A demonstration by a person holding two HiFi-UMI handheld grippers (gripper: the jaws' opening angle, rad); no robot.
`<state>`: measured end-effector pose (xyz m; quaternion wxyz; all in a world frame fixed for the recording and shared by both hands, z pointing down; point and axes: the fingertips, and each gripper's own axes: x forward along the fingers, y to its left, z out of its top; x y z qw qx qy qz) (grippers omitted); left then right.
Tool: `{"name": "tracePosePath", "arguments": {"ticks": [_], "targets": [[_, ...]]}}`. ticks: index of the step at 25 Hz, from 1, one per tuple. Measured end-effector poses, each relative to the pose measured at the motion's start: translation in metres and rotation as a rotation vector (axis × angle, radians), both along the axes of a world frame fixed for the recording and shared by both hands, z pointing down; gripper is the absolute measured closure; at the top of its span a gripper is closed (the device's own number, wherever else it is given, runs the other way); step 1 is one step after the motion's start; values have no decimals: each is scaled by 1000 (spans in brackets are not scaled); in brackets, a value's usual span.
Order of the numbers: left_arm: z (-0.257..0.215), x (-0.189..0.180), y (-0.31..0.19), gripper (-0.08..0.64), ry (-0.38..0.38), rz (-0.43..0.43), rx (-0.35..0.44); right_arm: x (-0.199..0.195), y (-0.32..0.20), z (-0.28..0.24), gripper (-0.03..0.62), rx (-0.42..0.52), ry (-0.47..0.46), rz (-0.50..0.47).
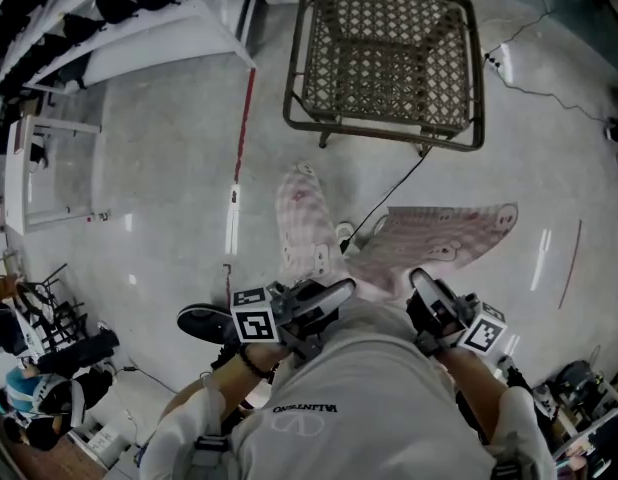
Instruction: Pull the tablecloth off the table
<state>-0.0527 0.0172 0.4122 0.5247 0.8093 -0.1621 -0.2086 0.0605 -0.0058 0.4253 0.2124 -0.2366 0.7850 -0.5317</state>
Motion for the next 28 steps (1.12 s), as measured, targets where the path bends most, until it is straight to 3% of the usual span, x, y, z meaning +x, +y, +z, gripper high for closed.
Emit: {"name": "tracePosePath", "arguments": {"ticks": [11,28], "targets": [[-9,12,-22,557,6,28,63,18,-13,-5,578,30,-11,61],[-14,13,-43,557,47,63,70,19,-24,-8,577,25,-21,94]]}}
